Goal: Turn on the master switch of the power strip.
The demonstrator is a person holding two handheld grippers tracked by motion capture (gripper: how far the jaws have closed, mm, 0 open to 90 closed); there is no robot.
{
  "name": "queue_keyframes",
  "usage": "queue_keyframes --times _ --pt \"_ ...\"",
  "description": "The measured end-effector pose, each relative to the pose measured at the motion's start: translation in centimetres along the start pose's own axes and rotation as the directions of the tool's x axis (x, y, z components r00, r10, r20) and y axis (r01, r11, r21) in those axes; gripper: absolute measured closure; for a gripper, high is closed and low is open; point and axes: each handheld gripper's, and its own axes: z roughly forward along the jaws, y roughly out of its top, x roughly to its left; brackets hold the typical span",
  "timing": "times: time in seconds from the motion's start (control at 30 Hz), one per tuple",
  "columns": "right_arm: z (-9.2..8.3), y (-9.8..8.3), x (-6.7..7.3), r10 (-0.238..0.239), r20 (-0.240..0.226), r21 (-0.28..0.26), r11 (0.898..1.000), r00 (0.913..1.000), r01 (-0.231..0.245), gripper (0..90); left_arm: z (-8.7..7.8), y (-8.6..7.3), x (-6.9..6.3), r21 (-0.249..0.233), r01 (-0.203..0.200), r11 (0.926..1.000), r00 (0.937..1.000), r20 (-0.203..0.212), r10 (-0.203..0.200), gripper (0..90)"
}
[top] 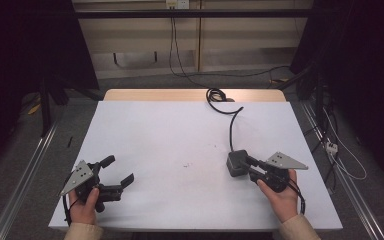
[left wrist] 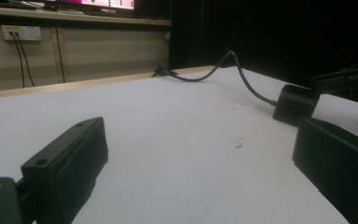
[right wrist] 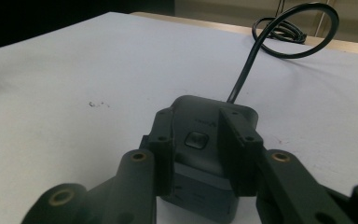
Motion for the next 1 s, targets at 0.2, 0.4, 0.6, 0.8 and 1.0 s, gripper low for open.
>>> queue_keyframes --times 0.2,0.4,0.6,0.8,1.0 --pt "0.1 0.2 0.1 0.014 0.008 0.002 1.000 0.9999 -0.014 53.7 -0.3 -0.1 0.1 -0.003 0.006 1.0000 1.0000 -0.007 -0.006 3.0" --pt "-0.2 0.2 0.1 0.022 0.008 -0.004 1.000 0.9997 -0.021 43.4 0.0 0.0 -0.1 -0.006 0.006 1.0000 1.0000 0.000 -0.006 3.0" --pt "-0.6 0.1 -0.1 0.052 -0.005 -0.026 0.998 0.9986 -0.052 29.7 0.2 0.0 -0.1 0.000 0.002 1.0000 1.0000 0.002 -0.002 3.0" --pt "-0.9 0.0 -0.2 0.058 -0.001 -0.040 0.998 0.9983 -0.058 17.5 0.3 0.0 -0.2 -0.001 0.001 1.0000 1.0000 0.008 -0.001 3.0" --pt "-1.1 -0.1 0.0 0.046 0.000 -0.048 0.998 0.9989 -0.046 14.2 0.2 0.0 -0.2 -0.002 -0.001 1.0000 1.0000 0.010 0.001 3.0"
